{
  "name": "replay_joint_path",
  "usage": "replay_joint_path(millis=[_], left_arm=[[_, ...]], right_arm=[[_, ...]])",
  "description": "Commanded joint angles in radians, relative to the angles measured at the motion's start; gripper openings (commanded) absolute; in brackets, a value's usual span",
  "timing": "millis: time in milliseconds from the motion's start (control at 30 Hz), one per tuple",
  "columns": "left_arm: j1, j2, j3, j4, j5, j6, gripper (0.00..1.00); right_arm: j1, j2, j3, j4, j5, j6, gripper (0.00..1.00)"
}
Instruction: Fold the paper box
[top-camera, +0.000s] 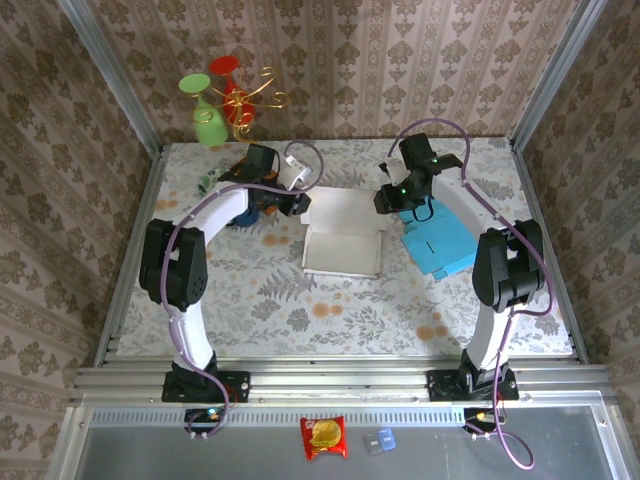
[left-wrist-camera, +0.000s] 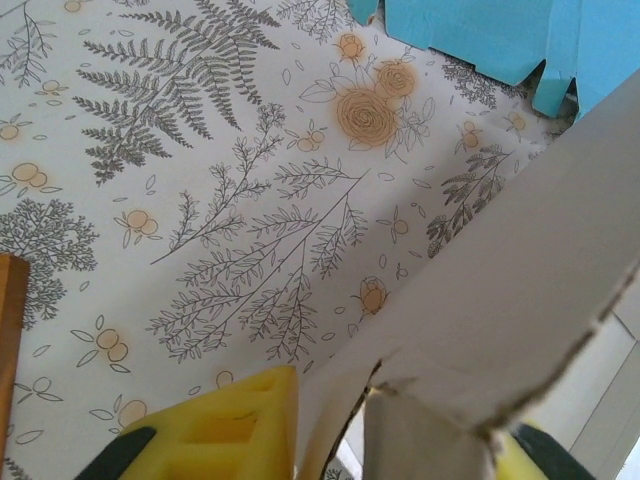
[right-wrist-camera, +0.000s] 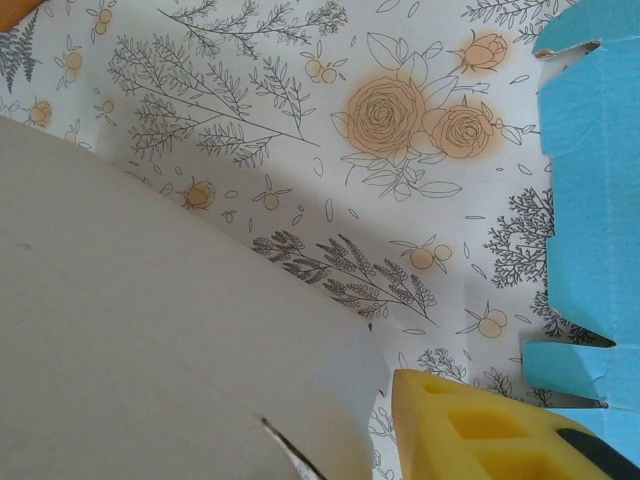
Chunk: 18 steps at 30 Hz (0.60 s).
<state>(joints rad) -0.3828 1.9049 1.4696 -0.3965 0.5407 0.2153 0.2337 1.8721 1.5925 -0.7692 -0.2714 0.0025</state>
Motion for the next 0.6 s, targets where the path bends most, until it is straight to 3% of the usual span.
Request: replay_joint_path(millis=[0,233,567], left_arm=[[-0.006,0.013,0.028,-0.028,-0.010,0.023,0.22],[-0.017,0.004,0.028,-0.031,-0.062,0.018,0.14],[-0.038,0.000,0.033,-0.039,-0.120,-0.007,0.01]], right_arm=[[-0.002,0.016,0.034,-0.034,-0.024,-0.009,0.37],[0.009,0.011,0.035,-0.049,0.004,-0.012,0.31],[0.032,0.019,0.047,-0.073,0.072,0.000,0.15]])
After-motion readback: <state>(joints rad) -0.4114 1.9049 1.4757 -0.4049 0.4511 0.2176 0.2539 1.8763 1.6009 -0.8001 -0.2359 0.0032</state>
